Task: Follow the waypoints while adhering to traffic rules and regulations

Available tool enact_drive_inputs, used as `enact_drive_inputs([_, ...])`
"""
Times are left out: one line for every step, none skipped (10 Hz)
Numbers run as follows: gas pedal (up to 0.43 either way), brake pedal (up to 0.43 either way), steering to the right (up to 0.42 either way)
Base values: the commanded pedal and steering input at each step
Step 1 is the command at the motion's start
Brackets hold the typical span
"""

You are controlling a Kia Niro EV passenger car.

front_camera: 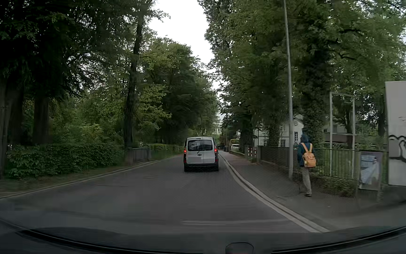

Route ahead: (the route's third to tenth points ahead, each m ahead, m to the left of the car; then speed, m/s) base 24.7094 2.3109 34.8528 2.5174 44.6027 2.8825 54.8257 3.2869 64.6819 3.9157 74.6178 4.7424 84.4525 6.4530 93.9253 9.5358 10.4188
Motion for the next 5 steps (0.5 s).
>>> enact_drive_inputs([0.157,0.000,-0.071])
enact_drive_inputs([0.157,0.000,-0.050])
enact_drive_inputs([0.157,0.000,-0.031])
enact_drive_inputs([0.157,0.000,-0.011])
enact_drive_inputs([0.157,0.000,0.000])
